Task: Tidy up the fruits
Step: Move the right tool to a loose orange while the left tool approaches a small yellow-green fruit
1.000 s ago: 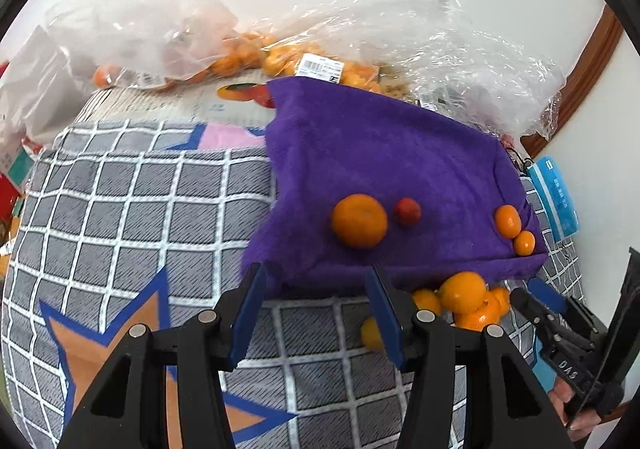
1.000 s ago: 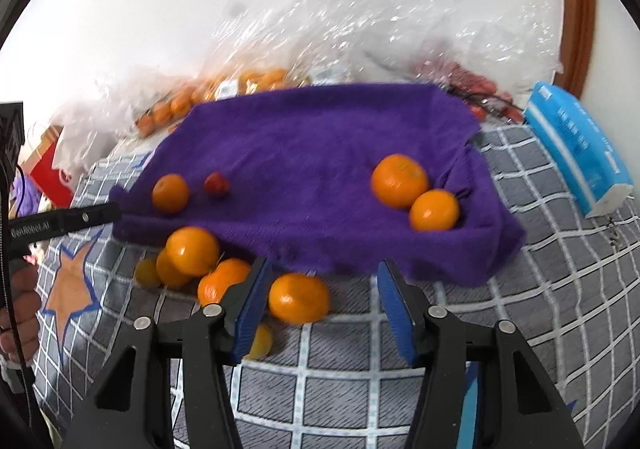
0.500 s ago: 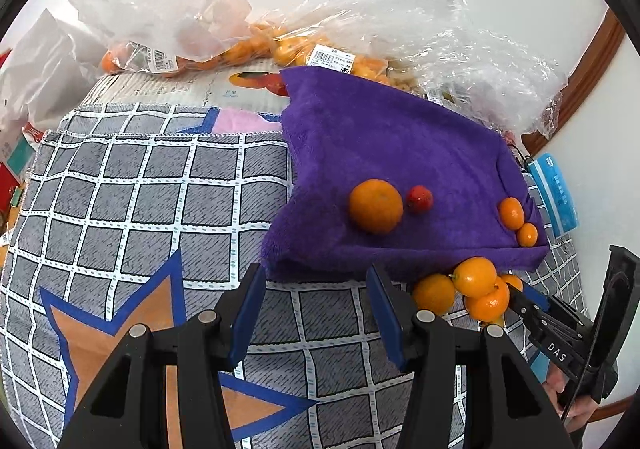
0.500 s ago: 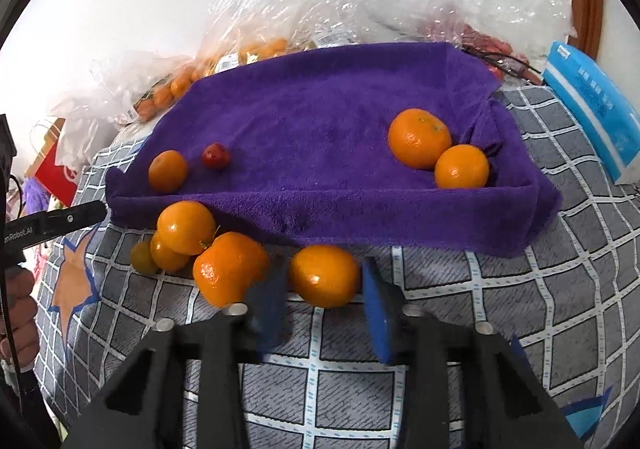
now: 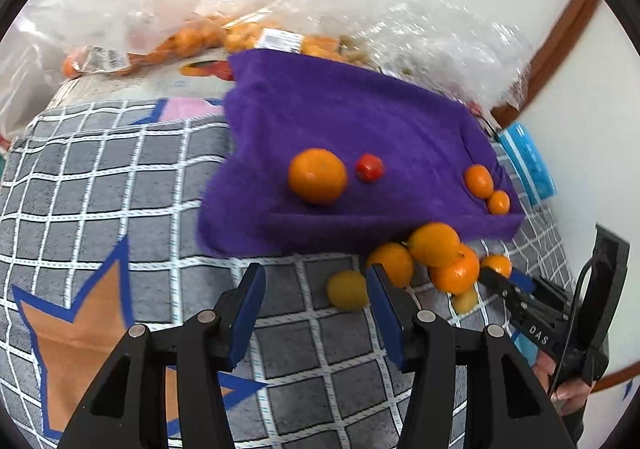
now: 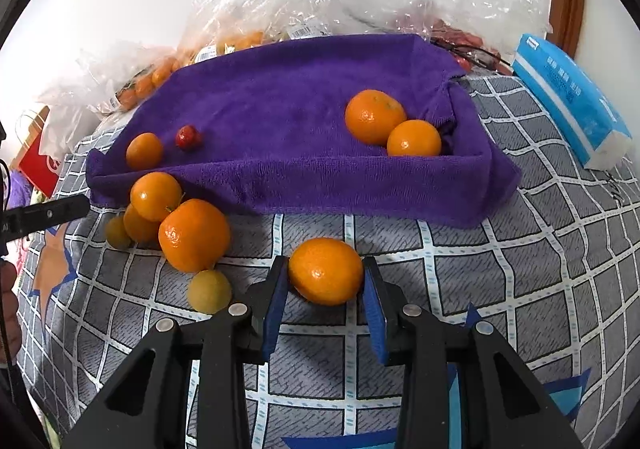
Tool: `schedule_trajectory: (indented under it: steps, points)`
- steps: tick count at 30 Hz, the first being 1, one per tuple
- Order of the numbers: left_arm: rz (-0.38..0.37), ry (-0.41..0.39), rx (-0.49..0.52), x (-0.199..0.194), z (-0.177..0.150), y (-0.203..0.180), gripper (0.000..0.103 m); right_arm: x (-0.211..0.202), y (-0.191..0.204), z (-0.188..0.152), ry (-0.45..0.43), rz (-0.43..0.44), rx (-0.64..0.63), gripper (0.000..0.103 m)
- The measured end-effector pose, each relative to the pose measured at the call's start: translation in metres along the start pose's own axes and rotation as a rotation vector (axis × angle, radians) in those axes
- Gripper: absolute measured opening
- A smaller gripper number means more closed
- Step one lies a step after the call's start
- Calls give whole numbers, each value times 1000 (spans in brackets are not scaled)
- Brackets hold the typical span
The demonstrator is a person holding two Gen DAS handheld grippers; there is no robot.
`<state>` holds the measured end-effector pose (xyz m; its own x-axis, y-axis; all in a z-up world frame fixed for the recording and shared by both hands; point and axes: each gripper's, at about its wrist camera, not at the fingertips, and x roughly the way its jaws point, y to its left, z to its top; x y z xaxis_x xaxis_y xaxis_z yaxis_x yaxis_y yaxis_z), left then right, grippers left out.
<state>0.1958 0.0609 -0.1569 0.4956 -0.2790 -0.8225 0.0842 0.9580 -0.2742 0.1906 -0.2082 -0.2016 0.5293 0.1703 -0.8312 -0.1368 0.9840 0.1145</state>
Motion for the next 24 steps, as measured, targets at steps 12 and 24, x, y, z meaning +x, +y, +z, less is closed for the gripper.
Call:
schedule_trajectory:
  steps: [12, 24]
  points:
    - [76, -11, 67, 24, -24, -23, 46, -9, -8, -17, -67, -37, -15, 36]
    - [171, -142, 196, 29, -40, -40, 34, -9, -9, -18, -93, -43, 6, 36]
